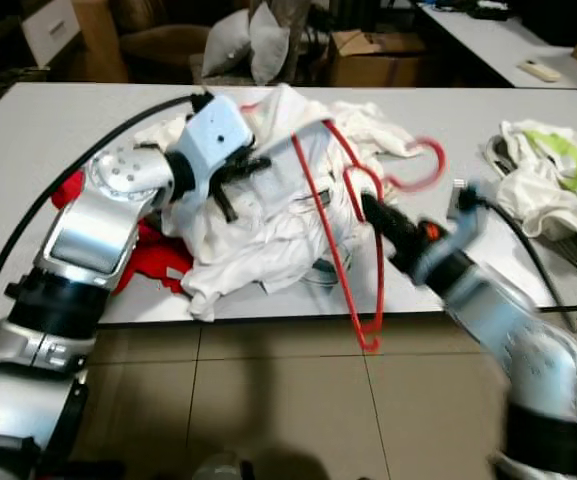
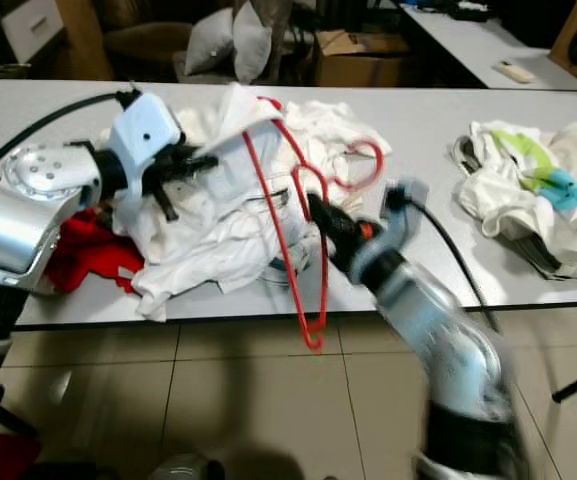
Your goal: Hang hanger
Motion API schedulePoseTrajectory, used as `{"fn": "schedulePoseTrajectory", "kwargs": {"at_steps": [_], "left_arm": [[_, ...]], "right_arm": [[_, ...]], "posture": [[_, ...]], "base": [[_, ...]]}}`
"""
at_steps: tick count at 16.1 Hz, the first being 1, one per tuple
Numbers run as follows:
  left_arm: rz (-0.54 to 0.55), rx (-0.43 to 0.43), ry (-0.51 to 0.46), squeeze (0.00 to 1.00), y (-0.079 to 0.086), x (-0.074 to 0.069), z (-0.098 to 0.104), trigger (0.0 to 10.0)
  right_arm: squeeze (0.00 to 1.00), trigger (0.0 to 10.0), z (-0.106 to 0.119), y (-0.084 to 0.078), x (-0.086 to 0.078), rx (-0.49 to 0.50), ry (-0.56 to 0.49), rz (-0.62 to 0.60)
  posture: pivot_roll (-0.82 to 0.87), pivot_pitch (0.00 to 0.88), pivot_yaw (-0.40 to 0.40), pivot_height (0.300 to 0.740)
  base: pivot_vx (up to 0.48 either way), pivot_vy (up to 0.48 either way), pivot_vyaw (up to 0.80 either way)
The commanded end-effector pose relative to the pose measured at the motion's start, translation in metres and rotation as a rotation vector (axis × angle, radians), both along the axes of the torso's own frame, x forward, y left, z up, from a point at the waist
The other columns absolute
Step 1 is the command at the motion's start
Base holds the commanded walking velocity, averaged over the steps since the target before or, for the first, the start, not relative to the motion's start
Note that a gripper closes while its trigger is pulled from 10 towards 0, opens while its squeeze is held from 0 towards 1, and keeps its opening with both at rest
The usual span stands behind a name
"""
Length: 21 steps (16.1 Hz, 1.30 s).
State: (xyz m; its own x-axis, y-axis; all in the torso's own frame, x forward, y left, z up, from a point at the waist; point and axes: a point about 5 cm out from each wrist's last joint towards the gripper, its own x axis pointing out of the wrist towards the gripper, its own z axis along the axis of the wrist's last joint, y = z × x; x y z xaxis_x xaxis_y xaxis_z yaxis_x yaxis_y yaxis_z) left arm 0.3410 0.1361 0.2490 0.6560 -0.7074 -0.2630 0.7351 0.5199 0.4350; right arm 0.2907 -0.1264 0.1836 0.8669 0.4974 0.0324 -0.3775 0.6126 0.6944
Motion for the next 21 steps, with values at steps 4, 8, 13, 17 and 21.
{"fn": "schedulePoseTrajectory", "kwargs": {"at_steps": [4, 8, 13, 17, 21], "left_arm": [[-0.033, -0.125, 0.033, 0.0, -0.024, 0.0, 0.005, 1.6], [-0.079, -0.232, 0.142, 0.0, -0.036, -0.003, 0.017, 0.8], [-0.118, -0.128, 0.24, 0.0, -0.027, -0.009, 0.006, 1.0], [-0.191, -0.226, 0.352, 0.0, -0.046, -0.022, 0.006, 1.7], [-0.319, -0.347, 0.512, 0.0, -0.074, -0.042, 0.006, 2.3]], "right_arm": [[0.0, 10.0, 0.0, 0.037, 0.019, 0.307, 0.113, -0.007], [0.0, 10.0, -0.007, 0.051, 0.038, 0.466, 0.183, -0.087], [0.0, 10.0, 0.001, 0.054, 0.061, 0.665, 0.173, -0.178], [0.0, 10.0, 0.006, 0.077, 0.074, 0.705, 0.183, -0.192], [0.0, 10.0, 0.011, 0.094, 0.081, 0.751, 0.202, -0.22]], "posture": [[0.07, 0.007, 0.019, 0.74], [0.1, 0.023, 0.06, 0.74], [0.14, 0.031, 0.097, 0.74], [0.15, 0.032, 0.106, 0.74], [0.15, 0.033, 0.106, 0.74]], "base": [[0.0, 0.0, 0.0], [0.0, 0.0, 0.0], [0.0, 0.0, 0.0], [0.0, 0.0, 0.0], [0.0, 0.0, 0.0]]}}
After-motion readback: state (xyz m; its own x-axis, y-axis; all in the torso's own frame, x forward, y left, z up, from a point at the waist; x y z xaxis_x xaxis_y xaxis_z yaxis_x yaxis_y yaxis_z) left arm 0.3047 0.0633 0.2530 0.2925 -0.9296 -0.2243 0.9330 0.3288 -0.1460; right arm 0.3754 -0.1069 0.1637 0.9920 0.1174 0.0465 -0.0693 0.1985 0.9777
